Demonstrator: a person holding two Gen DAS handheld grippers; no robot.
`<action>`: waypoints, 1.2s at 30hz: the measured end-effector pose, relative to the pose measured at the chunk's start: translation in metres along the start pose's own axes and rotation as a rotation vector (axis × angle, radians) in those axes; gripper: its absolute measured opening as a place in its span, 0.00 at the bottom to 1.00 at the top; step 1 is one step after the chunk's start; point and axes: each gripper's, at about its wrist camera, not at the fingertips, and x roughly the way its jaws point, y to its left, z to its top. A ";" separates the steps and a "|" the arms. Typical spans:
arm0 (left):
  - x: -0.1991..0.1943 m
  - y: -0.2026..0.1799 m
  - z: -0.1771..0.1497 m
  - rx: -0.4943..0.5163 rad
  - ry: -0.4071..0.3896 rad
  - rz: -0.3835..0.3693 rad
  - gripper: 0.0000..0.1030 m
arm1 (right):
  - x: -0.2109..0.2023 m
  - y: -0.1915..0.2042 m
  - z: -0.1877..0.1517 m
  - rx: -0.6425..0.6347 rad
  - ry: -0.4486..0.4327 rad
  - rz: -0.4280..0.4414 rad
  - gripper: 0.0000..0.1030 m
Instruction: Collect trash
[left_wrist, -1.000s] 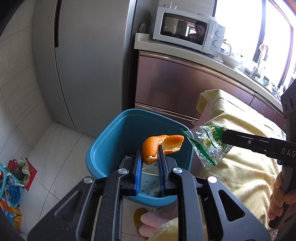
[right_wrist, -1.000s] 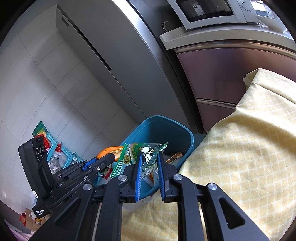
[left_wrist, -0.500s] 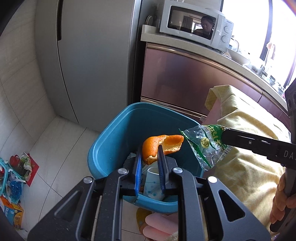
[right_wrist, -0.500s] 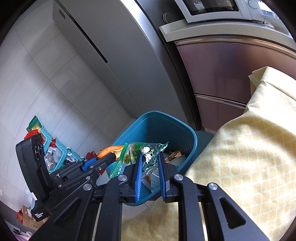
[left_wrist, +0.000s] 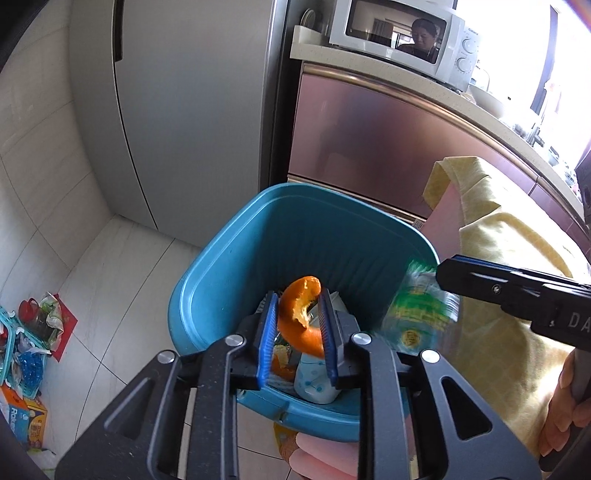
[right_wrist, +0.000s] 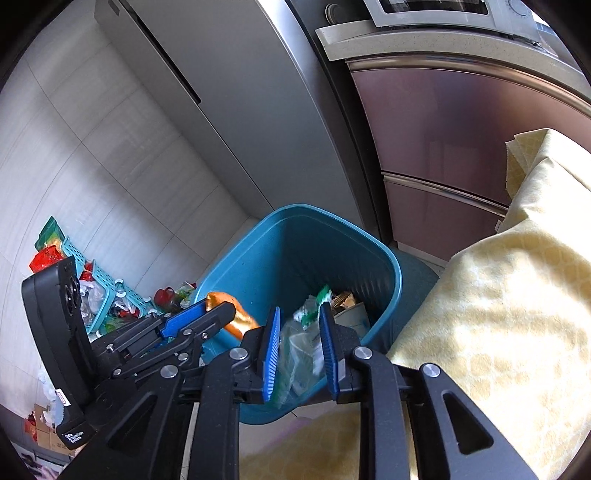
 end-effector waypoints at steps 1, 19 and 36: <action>0.000 0.002 -0.001 -0.003 0.000 -0.005 0.21 | 0.000 0.000 -0.001 -0.002 -0.001 0.000 0.20; -0.040 -0.008 -0.012 0.041 -0.100 -0.111 0.65 | -0.048 -0.016 -0.027 -0.003 -0.103 0.008 0.41; -0.157 -0.094 -0.052 0.161 -0.458 -0.118 0.95 | -0.200 -0.044 -0.136 -0.011 -0.512 -0.363 0.93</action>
